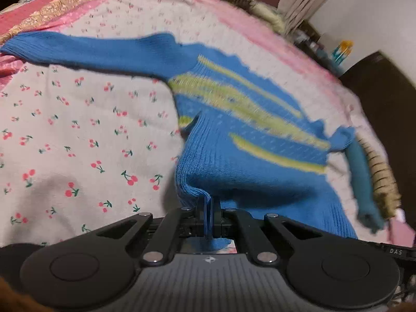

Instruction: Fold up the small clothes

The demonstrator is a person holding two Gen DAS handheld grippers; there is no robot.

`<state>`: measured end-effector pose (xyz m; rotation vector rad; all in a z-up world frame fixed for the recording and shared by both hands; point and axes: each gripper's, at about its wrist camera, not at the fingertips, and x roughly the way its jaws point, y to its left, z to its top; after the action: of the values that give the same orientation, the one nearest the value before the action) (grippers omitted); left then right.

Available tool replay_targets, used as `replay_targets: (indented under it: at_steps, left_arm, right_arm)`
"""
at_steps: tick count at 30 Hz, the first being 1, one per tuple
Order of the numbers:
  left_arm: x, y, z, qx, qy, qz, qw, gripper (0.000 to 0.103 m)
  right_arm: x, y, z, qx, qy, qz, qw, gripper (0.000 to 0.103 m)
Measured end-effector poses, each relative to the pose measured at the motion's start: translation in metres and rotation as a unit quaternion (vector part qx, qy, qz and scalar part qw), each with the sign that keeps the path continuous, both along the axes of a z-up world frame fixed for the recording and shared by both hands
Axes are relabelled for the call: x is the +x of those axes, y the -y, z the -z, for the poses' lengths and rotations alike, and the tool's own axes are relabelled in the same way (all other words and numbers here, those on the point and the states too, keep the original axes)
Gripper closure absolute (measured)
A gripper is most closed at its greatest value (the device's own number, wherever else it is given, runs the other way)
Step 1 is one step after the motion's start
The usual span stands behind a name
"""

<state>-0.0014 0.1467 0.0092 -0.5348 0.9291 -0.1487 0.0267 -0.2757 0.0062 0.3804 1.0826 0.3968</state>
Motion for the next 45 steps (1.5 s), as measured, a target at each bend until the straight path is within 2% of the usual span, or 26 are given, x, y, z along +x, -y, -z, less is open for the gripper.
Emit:
replay_targets:
  at_steps: [3,6,8,11,13,15,21,25,28,31,34,36,41,45]
  left_arm:
    - [-0.015,-0.013,-0.015,-0.023,0.003,-0.013,0.9996,0.095]
    - [-0.026,-0.022,-0.020,-0.021,-0.004,-0.023,0.9995,0.095]
    - [-0.028,-0.025,-0.016,-0.008,-0.017,-0.029,0.9994,0.095]
    - [-0.025,-0.016,-0.005,0.052,-0.044,-0.026,0.9974,0.095]
    - [-0.024,-0.005,-0.003,0.071,-0.043,-0.011,0.9965,0.095]
    - [-0.022,0.005,-0.008,0.082,-0.031,0.005,0.9961,0.095]
    - [-0.012,0.016,-0.025,0.118,-0.003,0.024,0.9927,0.094]
    - [0.007,0.033,-0.025,0.108,0.010,0.042,0.9932,0.094]
    - [0.027,0.053,-0.010,0.092,0.008,0.062,0.9938,0.093]
    - [0.041,0.073,0.012,0.102,-0.011,0.086,0.9910,0.093]
    - [0.051,0.085,0.034,0.113,-0.054,0.106,0.9865,0.093]
    - [0.055,0.088,0.032,0.113,-0.054,0.111,0.9859,0.093]
    - [0.084,0.104,0.008,0.094,0.001,0.113,0.9891,0.092]
    - [0.118,0.125,0.007,0.076,0.026,0.119,0.9897,0.092]
  right_arm:
    - [-0.012,0.014,-0.026,0.010,0.010,-0.002,1.000,0.095]
    - [-0.029,0.028,-0.045,-0.004,0.017,-0.005,1.000,0.095]
    - [-0.032,0.031,-0.046,-0.017,0.011,-0.006,1.000,0.097]
    - [-0.031,0.023,-0.030,-0.059,-0.015,-0.026,0.998,0.096]
    - [-0.029,0.014,-0.016,-0.092,-0.032,-0.022,0.995,0.094]
    - [-0.029,0.010,-0.014,-0.103,-0.025,-0.025,0.994,0.091]
    - [-0.022,0.027,-0.038,-0.119,0.019,0.005,0.993,0.088]
    - [0.002,0.038,-0.046,-0.114,0.046,0.043,0.992,0.087]
    - [0.026,0.040,-0.046,-0.110,0.062,0.059,0.990,0.086]
    - [0.046,0.040,-0.041,-0.112,0.066,0.064,0.989,0.086]
    - [0.063,0.044,-0.035,-0.111,0.061,0.073,0.989,0.086]
    - [0.074,0.048,-0.037,-0.113,0.068,0.080,0.988,0.085]
    - [0.131,0.061,-0.048,-0.120,0.106,0.123,0.979,0.081]
    - [0.186,0.069,-0.047,-0.127,0.124,0.158,0.971,0.078]
